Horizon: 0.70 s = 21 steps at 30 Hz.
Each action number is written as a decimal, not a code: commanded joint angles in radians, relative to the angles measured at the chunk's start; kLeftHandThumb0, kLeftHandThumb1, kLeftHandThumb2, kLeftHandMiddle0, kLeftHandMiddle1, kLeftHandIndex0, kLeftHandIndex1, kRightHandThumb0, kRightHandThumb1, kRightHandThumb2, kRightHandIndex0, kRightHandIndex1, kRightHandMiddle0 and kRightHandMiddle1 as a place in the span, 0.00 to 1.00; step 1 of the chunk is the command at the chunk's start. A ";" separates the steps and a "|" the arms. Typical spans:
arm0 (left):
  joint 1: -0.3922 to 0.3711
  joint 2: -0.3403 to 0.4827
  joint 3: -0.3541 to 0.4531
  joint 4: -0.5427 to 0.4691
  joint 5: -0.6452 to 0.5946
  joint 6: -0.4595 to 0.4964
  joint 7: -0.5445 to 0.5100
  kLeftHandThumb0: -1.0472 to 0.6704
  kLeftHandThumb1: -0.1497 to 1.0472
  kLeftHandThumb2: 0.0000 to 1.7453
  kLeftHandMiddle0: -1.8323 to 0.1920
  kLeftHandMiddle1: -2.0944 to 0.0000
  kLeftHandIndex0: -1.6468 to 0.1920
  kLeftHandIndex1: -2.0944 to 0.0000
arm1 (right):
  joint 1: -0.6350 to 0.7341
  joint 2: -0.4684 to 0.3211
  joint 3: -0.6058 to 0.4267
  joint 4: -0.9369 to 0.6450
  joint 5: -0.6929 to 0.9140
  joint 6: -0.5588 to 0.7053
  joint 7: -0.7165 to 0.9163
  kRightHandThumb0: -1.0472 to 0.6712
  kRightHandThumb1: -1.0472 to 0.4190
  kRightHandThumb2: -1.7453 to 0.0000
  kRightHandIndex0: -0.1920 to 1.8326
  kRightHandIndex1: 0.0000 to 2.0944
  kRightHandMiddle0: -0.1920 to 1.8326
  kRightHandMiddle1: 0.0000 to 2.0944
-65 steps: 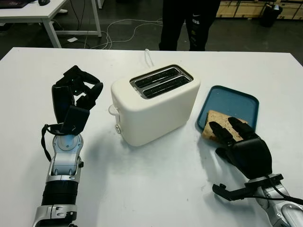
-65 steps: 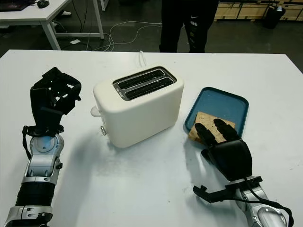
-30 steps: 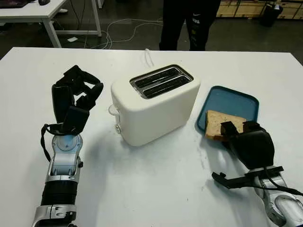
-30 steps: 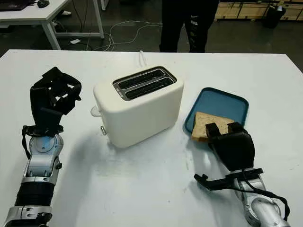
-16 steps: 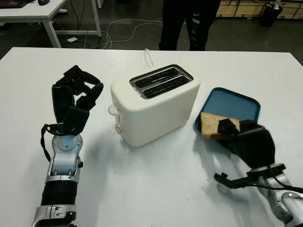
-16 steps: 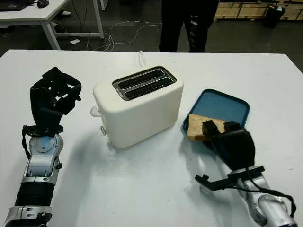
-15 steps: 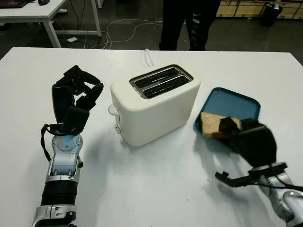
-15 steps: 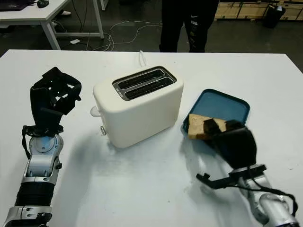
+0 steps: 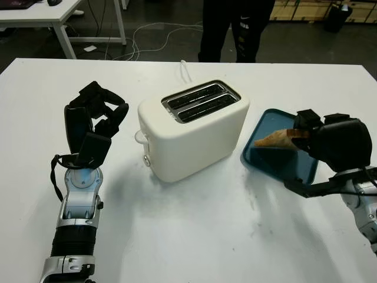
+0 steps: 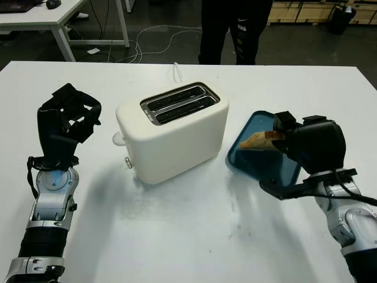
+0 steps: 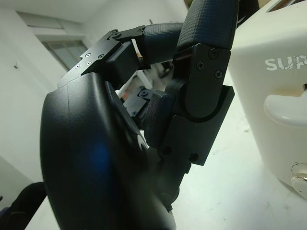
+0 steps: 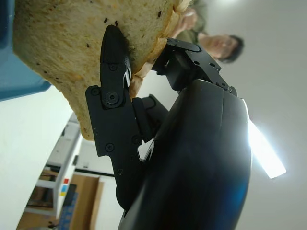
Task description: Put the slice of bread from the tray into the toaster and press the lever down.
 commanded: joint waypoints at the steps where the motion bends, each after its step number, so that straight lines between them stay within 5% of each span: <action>1: 0.007 0.002 0.001 -0.006 0.002 0.000 0.005 0.03 0.89 0.13 0.47 0.25 0.47 0.36 | -0.077 -0.029 -0.024 0.041 0.052 -0.027 0.019 0.38 0.09 0.86 0.56 0.83 0.38 0.83; 4: 0.007 0.000 0.001 -0.006 0.007 0.003 0.010 0.03 0.89 0.13 0.46 0.25 0.47 0.36 | -0.192 -0.071 -0.025 0.127 0.113 -0.104 0.060 0.39 0.09 0.90 0.54 0.83 0.38 0.83; 8: 0.010 -0.003 0.000 -0.007 0.013 0.007 0.020 0.02 0.89 0.13 0.46 0.25 0.47 0.36 | -0.393 -0.123 -0.007 0.291 0.206 -0.239 0.158 0.41 0.09 0.92 0.48 0.83 0.48 0.64; 11: 0.015 -0.005 -0.002 -0.012 0.016 0.014 0.024 0.02 0.89 0.13 0.46 0.24 0.47 0.36 | -0.544 -0.153 0.026 0.423 0.237 -0.355 0.211 0.38 0.09 0.88 0.46 0.83 0.51 0.58; 17: 0.018 -0.005 -0.001 -0.003 0.015 -0.002 0.030 0.03 0.89 0.13 0.45 0.24 0.47 0.36 | -0.854 -0.141 0.069 0.720 0.312 -0.567 0.299 0.29 0.09 0.82 0.51 0.81 0.53 0.59; 21: 0.019 -0.006 -0.002 -0.002 0.011 -0.002 0.031 0.02 0.89 0.12 0.45 0.25 0.46 0.36 | -1.028 -0.092 0.067 0.851 0.394 -0.620 0.397 0.28 0.09 0.85 0.54 0.83 0.51 0.71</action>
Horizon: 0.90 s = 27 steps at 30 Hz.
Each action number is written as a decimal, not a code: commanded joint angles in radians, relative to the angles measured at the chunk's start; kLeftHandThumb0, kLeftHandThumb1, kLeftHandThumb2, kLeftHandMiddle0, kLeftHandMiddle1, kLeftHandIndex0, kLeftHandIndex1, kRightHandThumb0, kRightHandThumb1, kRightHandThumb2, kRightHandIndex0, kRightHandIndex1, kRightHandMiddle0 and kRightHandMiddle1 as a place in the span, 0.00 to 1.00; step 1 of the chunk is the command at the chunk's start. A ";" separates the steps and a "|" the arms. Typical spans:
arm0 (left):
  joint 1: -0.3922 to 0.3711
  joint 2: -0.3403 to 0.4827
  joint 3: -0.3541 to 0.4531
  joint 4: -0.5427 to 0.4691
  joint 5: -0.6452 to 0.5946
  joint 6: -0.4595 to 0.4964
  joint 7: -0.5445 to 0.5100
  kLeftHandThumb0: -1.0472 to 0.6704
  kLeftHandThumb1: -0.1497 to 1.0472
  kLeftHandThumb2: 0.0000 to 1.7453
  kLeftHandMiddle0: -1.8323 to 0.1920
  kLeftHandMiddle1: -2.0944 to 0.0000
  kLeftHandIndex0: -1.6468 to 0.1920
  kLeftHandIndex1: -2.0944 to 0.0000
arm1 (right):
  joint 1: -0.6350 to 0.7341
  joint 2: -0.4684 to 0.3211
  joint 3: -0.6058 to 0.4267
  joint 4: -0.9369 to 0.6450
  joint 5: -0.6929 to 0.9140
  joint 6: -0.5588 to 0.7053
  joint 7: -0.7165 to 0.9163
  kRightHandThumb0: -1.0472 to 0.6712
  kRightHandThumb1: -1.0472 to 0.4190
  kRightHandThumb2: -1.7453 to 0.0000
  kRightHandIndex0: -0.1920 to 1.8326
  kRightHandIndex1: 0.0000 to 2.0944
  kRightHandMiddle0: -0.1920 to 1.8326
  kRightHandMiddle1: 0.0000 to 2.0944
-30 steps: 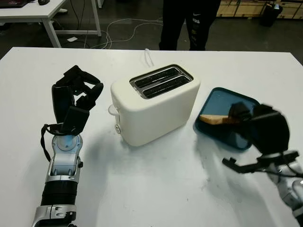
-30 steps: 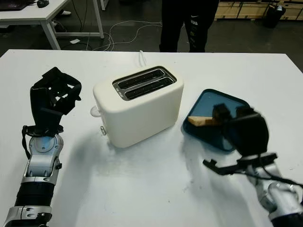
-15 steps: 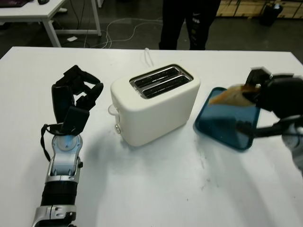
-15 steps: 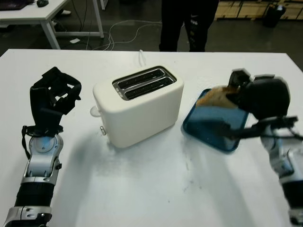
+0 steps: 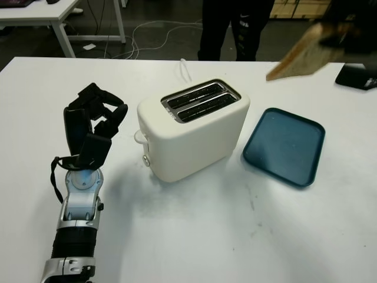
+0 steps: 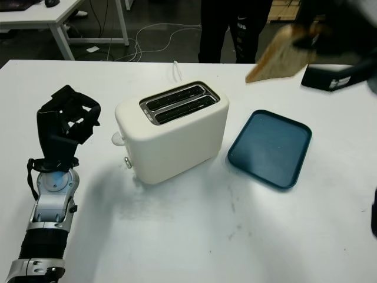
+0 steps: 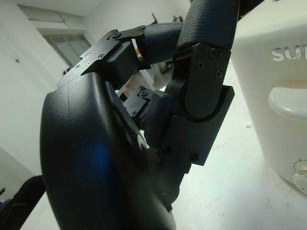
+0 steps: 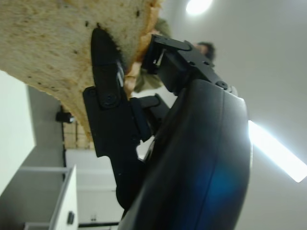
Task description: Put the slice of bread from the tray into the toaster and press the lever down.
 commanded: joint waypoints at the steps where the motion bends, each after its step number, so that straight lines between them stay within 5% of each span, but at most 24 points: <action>1: 0.007 0.000 -0.001 0.002 0.001 -0.011 0.000 0.02 0.89 0.12 0.46 0.25 0.46 0.36 | -0.095 0.030 -0.006 0.053 0.057 -0.031 0.053 0.28 0.09 0.86 0.56 0.83 0.51 0.74; 11: 0.011 -0.003 -0.002 -0.002 -0.002 -0.012 0.002 0.03 0.89 0.12 0.45 0.25 0.46 0.37 | -0.280 0.182 0.009 0.103 0.165 0.036 0.256 0.23 0.09 0.86 0.64 0.83 0.57 0.81; 21: 0.013 -0.007 -0.004 -0.013 -0.001 0.000 0.002 0.03 0.89 0.11 0.45 0.25 0.46 0.37 | -0.267 0.308 0.033 0.081 0.232 0.032 0.411 0.33 0.09 0.77 0.64 0.83 0.54 0.83; 27: 0.011 -0.001 -0.003 -0.011 0.009 -0.004 0.006 0.02 0.89 0.12 0.45 0.25 0.46 0.37 | -0.246 0.347 0.051 0.094 0.248 0.053 0.508 0.30 0.09 0.75 0.64 0.83 0.53 0.83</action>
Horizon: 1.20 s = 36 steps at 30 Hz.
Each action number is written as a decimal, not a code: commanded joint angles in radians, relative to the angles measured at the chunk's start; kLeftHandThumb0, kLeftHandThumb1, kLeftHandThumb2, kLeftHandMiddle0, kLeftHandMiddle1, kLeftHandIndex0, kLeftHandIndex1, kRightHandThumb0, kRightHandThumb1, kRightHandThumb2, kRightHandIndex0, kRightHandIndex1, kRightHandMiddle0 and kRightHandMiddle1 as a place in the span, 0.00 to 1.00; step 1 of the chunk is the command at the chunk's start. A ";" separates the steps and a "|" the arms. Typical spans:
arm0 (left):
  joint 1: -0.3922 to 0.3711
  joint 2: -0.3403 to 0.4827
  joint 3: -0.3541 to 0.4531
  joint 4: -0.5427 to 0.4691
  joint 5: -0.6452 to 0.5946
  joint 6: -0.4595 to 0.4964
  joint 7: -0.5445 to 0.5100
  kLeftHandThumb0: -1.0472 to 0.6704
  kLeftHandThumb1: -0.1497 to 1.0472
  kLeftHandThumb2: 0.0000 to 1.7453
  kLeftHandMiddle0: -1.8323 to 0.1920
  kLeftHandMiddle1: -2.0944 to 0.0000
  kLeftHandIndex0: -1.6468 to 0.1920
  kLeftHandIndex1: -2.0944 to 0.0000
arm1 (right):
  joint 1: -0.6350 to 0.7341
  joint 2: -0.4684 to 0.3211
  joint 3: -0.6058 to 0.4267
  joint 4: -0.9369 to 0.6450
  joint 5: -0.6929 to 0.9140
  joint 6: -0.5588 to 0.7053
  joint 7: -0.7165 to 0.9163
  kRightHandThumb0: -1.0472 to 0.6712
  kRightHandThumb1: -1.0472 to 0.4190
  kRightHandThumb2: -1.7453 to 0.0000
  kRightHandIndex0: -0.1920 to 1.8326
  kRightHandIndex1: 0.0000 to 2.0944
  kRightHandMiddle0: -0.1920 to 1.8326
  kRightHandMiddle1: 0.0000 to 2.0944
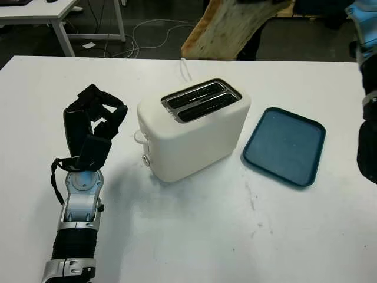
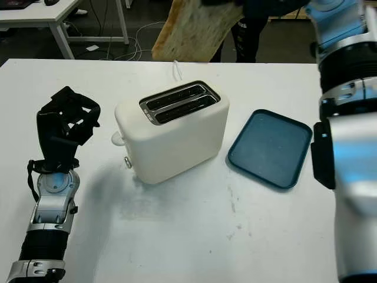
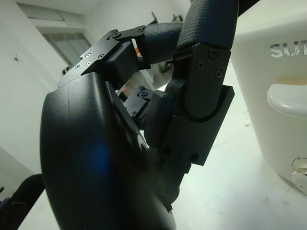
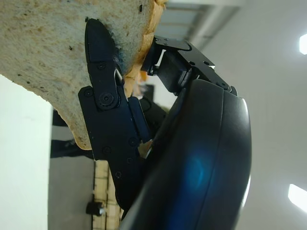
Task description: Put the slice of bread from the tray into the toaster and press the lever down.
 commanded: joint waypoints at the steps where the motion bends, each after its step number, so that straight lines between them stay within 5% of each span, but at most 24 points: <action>1: 0.004 0.004 -0.001 -0.008 0.011 -0.002 0.005 0.02 0.89 0.12 0.45 0.25 0.46 0.37 | 0.019 0.007 0.006 -0.007 0.012 0.047 0.025 0.30 0.09 0.75 0.64 0.83 0.53 0.83; 36: 0.007 -0.011 -0.005 -0.027 0.004 0.020 0.008 0.02 0.89 0.11 0.45 0.26 0.45 0.37 | 0.082 0.001 0.007 -0.090 0.039 0.157 0.152 0.30 0.09 0.74 0.60 0.83 0.50 0.83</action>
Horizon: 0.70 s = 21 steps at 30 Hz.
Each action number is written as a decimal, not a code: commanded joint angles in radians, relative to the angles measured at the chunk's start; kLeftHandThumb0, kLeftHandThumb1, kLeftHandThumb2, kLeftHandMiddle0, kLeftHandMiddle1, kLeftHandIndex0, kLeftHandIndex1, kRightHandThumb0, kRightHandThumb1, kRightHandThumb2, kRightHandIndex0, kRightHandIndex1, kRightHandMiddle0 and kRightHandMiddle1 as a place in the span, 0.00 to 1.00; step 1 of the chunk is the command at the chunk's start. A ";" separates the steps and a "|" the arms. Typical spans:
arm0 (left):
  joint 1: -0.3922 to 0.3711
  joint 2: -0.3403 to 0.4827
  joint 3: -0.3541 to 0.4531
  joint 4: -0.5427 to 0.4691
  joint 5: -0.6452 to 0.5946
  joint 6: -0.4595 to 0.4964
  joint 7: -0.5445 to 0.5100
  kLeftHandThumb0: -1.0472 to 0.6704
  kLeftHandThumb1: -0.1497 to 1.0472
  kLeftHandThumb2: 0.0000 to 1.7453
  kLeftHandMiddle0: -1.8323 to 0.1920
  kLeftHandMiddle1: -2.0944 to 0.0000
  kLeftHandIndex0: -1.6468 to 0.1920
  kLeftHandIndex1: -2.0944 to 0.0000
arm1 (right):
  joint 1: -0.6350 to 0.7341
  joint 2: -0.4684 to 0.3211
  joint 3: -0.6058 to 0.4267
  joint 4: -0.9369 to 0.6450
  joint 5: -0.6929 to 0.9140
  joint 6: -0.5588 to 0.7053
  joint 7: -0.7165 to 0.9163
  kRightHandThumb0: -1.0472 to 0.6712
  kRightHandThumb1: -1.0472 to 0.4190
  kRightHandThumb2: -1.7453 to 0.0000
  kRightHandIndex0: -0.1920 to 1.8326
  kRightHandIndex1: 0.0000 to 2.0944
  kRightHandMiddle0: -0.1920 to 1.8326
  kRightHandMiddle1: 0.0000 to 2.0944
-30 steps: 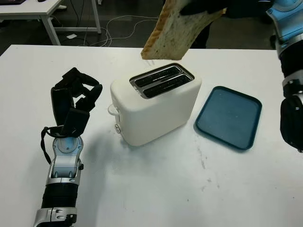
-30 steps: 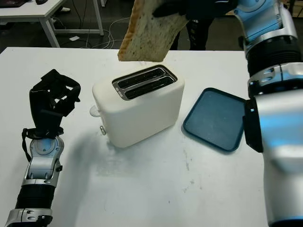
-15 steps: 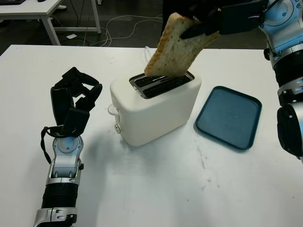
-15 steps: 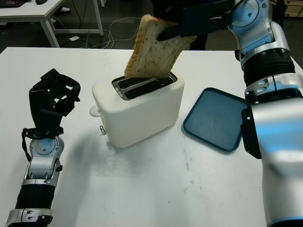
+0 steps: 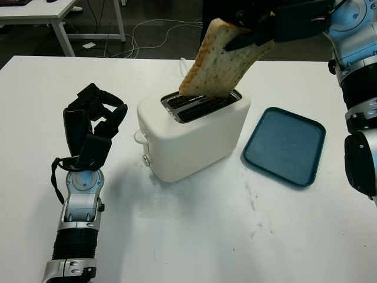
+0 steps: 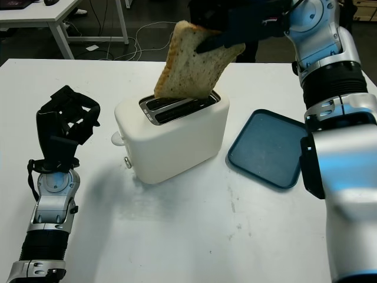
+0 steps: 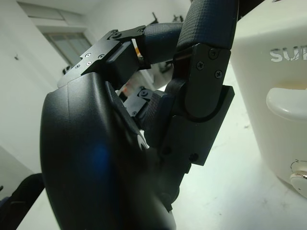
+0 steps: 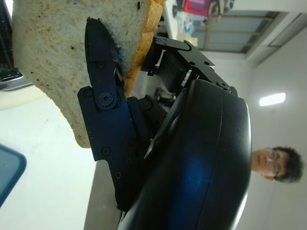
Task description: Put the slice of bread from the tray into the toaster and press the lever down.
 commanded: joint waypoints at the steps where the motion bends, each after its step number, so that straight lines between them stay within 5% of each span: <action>1: 0.007 -0.007 -0.004 -0.013 0.006 0.007 0.006 0.02 0.89 0.11 0.45 0.26 0.45 0.37 | -0.002 -0.003 -0.012 -0.006 0.025 0.013 -0.007 0.30 0.09 0.73 0.60 0.83 0.50 0.83; 21: 0.014 -0.004 -0.004 -0.013 0.014 0.003 0.015 0.02 0.89 0.12 0.45 0.26 0.45 0.37 | 0.014 0.006 0.015 0.037 0.025 -0.056 0.029 0.34 0.09 0.72 0.62 0.83 0.51 0.83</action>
